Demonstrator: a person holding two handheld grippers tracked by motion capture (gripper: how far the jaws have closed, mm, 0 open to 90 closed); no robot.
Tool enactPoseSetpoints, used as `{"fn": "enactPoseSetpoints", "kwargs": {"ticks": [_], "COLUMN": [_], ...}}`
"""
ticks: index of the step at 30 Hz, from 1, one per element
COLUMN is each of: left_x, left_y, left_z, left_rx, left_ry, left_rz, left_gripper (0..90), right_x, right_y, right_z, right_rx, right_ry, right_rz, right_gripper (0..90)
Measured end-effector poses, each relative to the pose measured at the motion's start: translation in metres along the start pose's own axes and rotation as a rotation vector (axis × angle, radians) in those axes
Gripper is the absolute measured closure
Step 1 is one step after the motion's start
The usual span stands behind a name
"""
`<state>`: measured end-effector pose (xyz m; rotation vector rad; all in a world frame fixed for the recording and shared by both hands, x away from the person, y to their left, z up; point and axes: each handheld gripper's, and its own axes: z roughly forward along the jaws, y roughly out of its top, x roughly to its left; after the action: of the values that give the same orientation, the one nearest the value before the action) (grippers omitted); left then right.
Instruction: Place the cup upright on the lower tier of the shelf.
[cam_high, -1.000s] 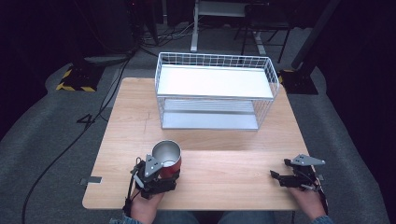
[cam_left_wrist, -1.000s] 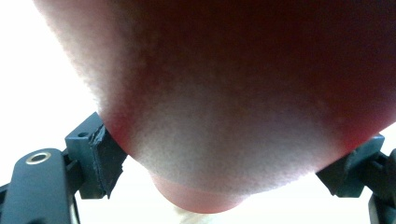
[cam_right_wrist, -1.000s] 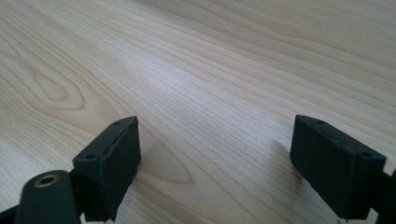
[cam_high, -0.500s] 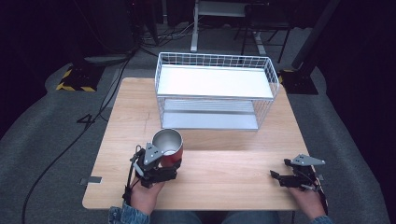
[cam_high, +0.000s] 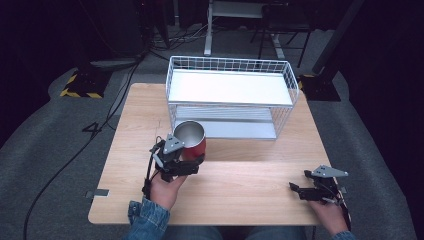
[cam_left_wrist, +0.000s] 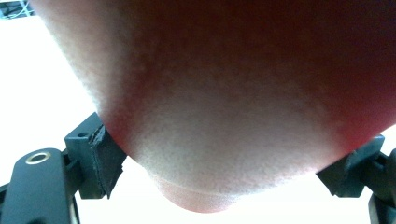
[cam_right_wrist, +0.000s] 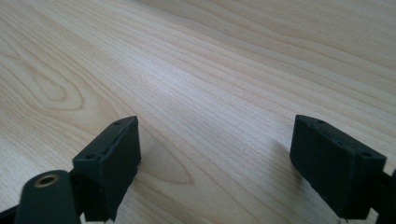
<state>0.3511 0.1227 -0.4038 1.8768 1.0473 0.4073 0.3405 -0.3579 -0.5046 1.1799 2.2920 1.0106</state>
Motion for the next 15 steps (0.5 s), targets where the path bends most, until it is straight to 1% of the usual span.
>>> {"fn": "enactPoseSetpoints", "kwargs": {"ticks": [5,6,9,15], "left_x": [0.000,0.000,0.000,0.000], "left_y": [0.009,0.009,0.015,0.023], "left_z": [0.015,0.015,0.026,0.037], "left_rx": [0.011,0.011,0.012,0.006], "left_ry": [-0.012,-0.012,-0.023,-0.029], "left_rz": [0.005,0.005,0.006,0.008], "left_gripper": [16.4,16.4,16.4,16.4], "right_x": [0.000,0.000,0.000,0.000], "right_y": [0.000,0.000,0.000,0.000], "right_z": [0.000,0.000,0.000,0.000], "right_rx": [0.000,0.000,0.000,0.000], "right_ry": [0.000,0.000,0.000,0.000], "right_rz": [0.000,0.000,0.000,0.000], "right_gripper": [16.7,16.7,16.6,16.7]}}
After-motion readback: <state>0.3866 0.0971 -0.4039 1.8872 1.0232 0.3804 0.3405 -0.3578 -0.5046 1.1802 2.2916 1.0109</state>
